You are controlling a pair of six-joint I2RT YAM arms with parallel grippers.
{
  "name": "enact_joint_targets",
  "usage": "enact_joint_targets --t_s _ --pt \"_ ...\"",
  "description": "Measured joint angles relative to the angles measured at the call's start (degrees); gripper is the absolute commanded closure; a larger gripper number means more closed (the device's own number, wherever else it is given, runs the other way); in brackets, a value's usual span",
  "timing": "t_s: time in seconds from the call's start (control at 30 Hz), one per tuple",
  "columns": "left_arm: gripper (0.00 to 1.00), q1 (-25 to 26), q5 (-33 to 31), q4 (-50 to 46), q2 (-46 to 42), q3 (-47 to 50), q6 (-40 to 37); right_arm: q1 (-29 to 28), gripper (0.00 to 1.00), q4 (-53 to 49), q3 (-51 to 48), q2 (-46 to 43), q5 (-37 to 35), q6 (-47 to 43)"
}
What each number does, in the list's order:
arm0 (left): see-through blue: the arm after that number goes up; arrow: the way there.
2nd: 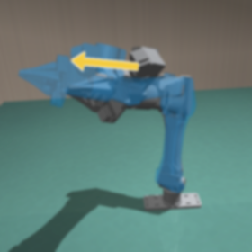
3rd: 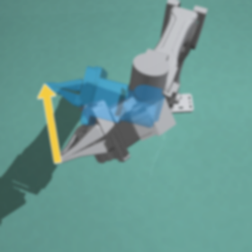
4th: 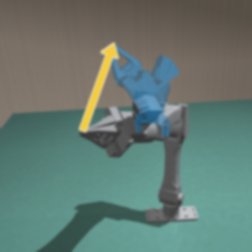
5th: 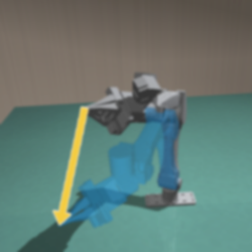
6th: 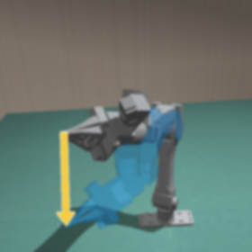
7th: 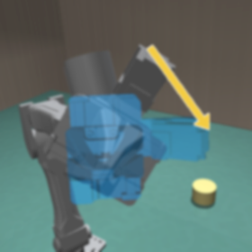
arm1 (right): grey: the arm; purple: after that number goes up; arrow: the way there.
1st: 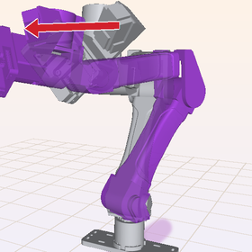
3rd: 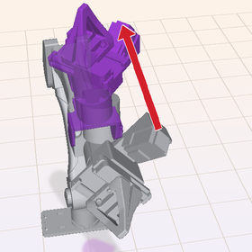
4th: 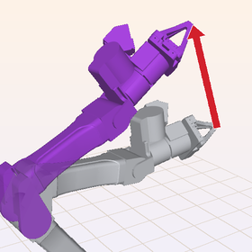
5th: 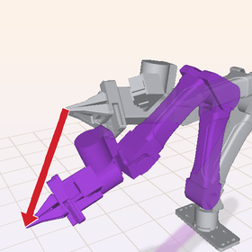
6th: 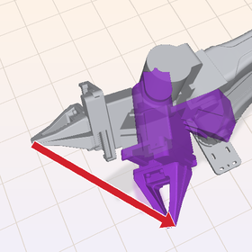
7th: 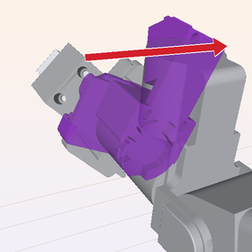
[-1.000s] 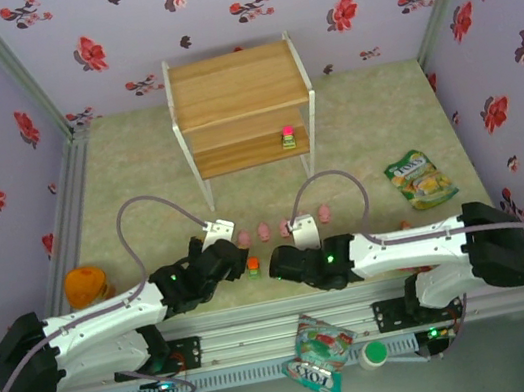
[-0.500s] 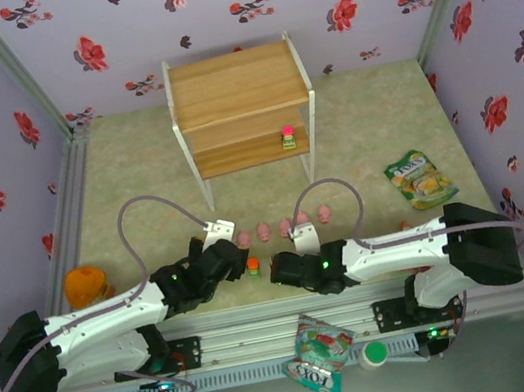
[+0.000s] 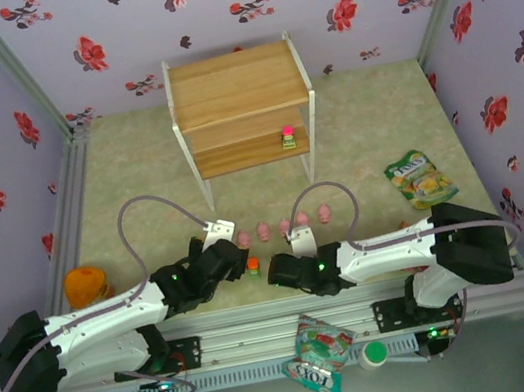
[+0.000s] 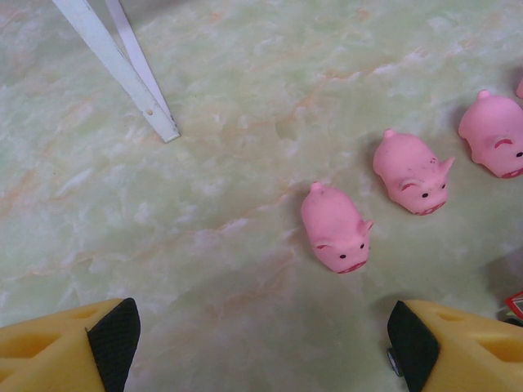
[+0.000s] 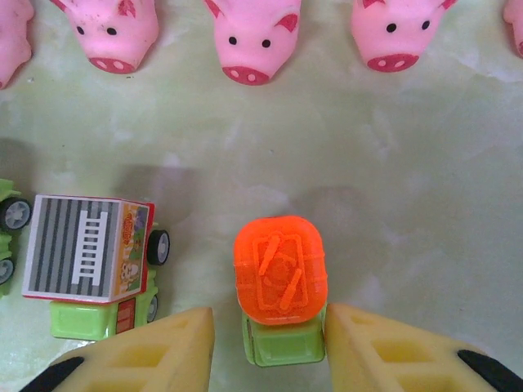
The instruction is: Place and organize the plastic toys onto the shelf
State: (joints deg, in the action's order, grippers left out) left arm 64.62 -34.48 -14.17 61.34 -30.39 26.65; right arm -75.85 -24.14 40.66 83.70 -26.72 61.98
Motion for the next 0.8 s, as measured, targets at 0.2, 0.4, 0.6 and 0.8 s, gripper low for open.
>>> enact_joint_targets --t_s 0.2,0.4,0.6,0.8 --pt "0.15 0.0 0.0 0.0 0.0 0.0 0.0 0.5 0.59 0.3 -1.2 0.4 0.1 0.1" --pt "0.16 0.0 0.0 0.0 0.0 0.0 0.0 0.5 0.59 1.2 -1.4 0.9 0.4 0.2" --pt "0.15 0.0 0.0 0.0 0.0 0.0 0.0 0.5 0.59 2.3 -1.4 2.2 1.1 0.2" --pt "0.15 0.0 0.0 0.0 0.0 0.0 0.0 0.6 0.59 2.5 -1.4 2.6 1.3 0.2"
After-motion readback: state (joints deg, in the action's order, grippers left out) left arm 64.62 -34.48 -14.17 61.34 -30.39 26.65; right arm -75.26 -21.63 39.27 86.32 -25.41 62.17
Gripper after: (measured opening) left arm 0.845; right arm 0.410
